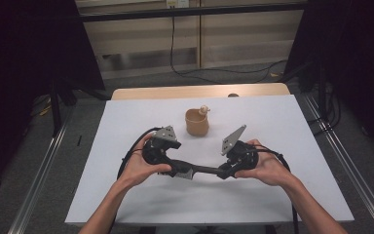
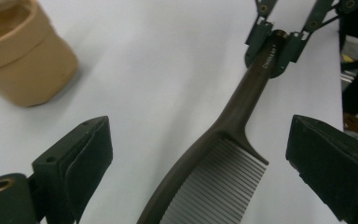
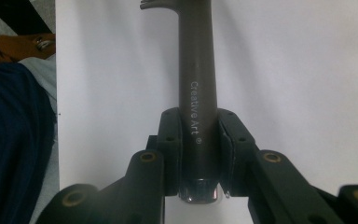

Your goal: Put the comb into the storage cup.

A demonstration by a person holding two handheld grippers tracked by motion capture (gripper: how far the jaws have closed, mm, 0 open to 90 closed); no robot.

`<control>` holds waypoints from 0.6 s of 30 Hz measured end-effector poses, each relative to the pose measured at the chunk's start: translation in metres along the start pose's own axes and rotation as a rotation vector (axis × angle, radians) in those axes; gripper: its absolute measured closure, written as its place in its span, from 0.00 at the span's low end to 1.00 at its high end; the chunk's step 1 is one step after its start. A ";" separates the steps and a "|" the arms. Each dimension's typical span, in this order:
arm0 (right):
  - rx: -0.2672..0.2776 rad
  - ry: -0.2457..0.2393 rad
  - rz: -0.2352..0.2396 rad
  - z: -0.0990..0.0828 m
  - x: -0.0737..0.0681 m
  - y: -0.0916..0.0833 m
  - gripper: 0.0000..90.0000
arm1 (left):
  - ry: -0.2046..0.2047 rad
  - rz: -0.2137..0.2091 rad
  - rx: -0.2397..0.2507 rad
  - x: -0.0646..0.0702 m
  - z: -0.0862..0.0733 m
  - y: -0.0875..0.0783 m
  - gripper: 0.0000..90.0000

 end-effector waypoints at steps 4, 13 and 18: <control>0.018 0.037 -0.008 -0.007 0.001 0.000 0.81 | -0.041 0.029 0.071 -0.001 -0.005 -0.007 0.05; 0.076 0.132 -0.038 -0.020 0.007 0.003 0.81 | -0.123 0.142 0.143 -0.008 -0.015 -0.021 0.05; 0.122 0.189 -0.060 -0.025 0.010 0.003 0.81 | -0.165 0.181 0.182 -0.009 -0.024 -0.024 0.05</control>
Point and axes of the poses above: each handheld gripper's, and its own axes: y roughly forward along the jaws, z roughly out of its top, x roughly to its right, the point moved 3 cm from there along y, roughly forward along the jaws, and after that the axes turned 15 degrees about -x, right-handed, at the moved point
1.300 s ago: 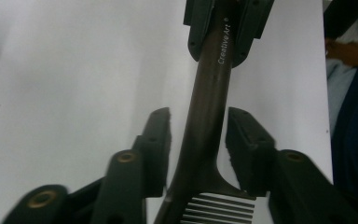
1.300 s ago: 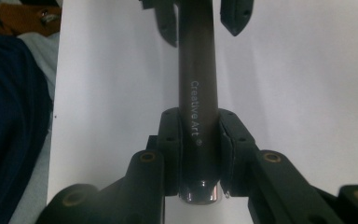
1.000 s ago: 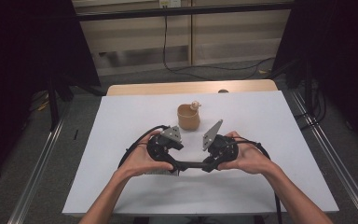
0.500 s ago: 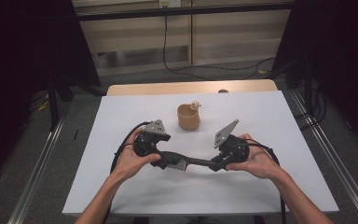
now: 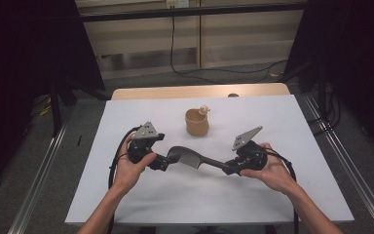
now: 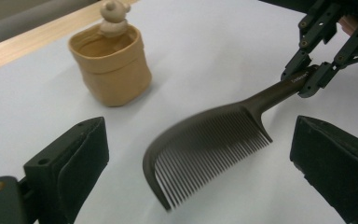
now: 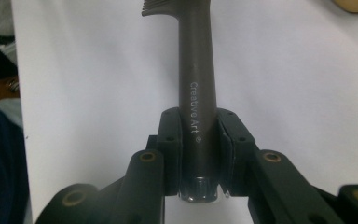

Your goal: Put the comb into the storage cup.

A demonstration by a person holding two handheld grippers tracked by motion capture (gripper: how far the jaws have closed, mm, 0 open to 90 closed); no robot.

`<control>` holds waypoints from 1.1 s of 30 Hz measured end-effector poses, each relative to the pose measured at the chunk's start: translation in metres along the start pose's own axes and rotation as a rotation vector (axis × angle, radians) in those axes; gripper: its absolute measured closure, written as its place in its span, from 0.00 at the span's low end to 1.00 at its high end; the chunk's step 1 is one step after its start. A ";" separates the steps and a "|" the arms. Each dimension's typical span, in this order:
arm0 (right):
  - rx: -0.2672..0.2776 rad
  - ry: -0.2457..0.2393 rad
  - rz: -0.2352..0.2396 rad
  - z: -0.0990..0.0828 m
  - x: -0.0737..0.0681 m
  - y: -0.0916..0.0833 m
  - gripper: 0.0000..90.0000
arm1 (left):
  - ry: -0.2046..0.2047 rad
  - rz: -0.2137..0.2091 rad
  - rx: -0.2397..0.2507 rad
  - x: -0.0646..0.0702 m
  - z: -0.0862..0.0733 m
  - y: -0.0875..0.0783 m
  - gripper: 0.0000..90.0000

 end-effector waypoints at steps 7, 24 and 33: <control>0.049 0.055 -0.032 -0.004 0.002 0.001 0.81 | -0.028 0.017 0.066 0.001 -0.014 -0.007 0.05; 0.168 0.089 -0.022 -0.017 -0.001 0.004 0.81 | -0.028 0.049 0.168 0.014 -0.039 -0.005 0.04; 0.243 0.131 -0.039 -0.022 0.001 -0.001 0.81 | -0.072 0.044 0.197 0.015 -0.046 -0.004 0.04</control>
Point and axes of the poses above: each handheld gripper's, and its own axes: y roughly forward along the jaws, z roughly out of its top, x roughly to its right, the point moved 3 cm from there along y, roughly forward along the jaws, and after that the axes turned 15 degrees about -x, right-handed, at the moved point
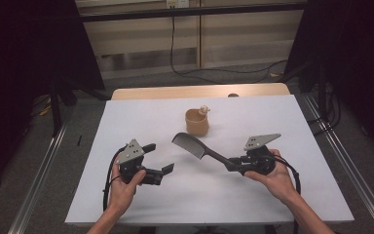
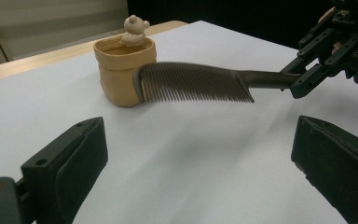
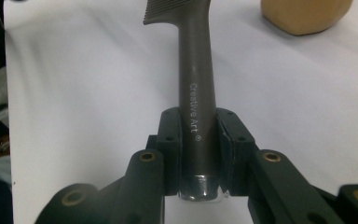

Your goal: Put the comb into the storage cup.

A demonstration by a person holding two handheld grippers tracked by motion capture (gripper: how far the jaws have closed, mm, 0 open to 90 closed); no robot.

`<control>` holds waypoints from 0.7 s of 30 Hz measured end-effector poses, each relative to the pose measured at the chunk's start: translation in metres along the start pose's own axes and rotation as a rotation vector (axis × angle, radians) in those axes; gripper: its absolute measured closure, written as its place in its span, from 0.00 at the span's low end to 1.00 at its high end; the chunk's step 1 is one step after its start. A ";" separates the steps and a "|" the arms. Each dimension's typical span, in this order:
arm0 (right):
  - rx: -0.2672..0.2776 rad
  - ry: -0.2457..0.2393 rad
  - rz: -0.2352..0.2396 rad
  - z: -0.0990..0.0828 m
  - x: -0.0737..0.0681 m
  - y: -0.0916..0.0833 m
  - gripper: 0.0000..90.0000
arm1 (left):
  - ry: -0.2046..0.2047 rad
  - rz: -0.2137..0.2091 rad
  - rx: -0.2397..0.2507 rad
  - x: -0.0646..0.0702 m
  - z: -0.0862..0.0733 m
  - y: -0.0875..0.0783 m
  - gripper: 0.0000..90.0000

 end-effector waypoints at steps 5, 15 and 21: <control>0.079 -0.014 -0.007 -0.003 0.002 0.000 0.81 | -0.001 -0.008 0.001 0.001 -0.002 0.003 0.04; 0.206 -0.007 -0.006 -0.006 -0.002 0.000 0.81 | 0.016 -0.001 0.032 0.007 0.001 0.004 0.05; 0.271 0.006 0.010 -0.008 -0.007 -0.001 0.81 | 0.016 -0.008 0.077 0.007 0.003 0.008 0.07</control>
Point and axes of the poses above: each handheld gripper's, and its own axes: y roughly forward along the jaws, z roughly out of its top, x roughly to its right, the point moved 3 cm from there along y, roughly forward along the jaws, and after that the axes turned 15 degrees about -x, right-handed, at the moved point
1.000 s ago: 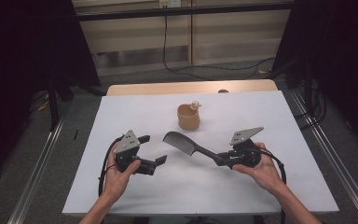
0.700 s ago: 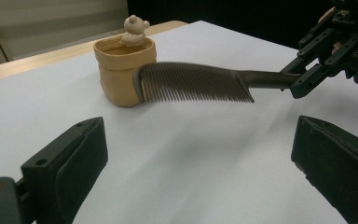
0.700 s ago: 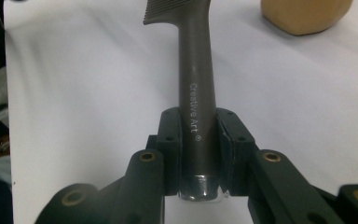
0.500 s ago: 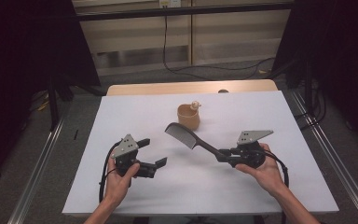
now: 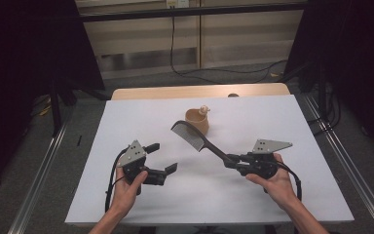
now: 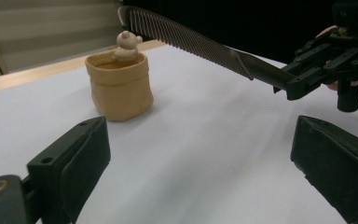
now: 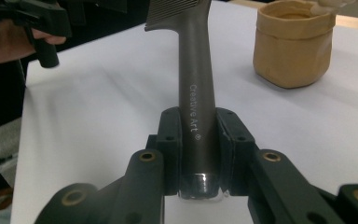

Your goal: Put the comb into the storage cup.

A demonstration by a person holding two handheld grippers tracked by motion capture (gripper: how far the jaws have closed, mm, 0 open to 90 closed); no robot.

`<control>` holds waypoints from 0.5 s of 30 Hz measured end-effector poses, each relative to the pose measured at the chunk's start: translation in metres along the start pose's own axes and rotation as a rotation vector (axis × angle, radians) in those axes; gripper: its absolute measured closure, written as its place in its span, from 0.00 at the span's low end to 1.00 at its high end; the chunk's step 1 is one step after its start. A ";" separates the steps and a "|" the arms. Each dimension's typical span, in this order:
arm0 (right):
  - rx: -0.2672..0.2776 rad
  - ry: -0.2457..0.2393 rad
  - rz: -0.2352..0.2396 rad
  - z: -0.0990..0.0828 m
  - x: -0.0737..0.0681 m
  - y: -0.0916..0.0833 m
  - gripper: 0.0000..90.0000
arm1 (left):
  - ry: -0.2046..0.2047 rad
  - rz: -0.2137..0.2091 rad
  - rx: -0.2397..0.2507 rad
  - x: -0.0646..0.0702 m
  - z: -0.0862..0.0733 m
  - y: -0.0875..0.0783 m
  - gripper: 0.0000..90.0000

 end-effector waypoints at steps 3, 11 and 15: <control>0.031 0.004 -0.002 -0.003 -0.001 -0.002 0.81 | 0.015 -0.010 0.003 0.003 0.001 0.003 0.07; 0.081 0.020 0.013 -0.009 -0.001 -0.001 0.81 | 0.026 -0.080 0.045 0.012 0.006 0.008 0.06; 0.129 0.006 0.038 -0.007 -0.003 -0.002 0.81 | 0.024 -0.125 0.086 0.018 0.010 0.009 0.05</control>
Point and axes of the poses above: each handheld gripper's, and its own axes: y roughly forward along the jaws, z roughly out of its top, x roughly to its right, the point moved 3 cm from there along y, roughly forward along the jaws, and after that the axes turned 15 degrees about -x, right-handed, at the moved point
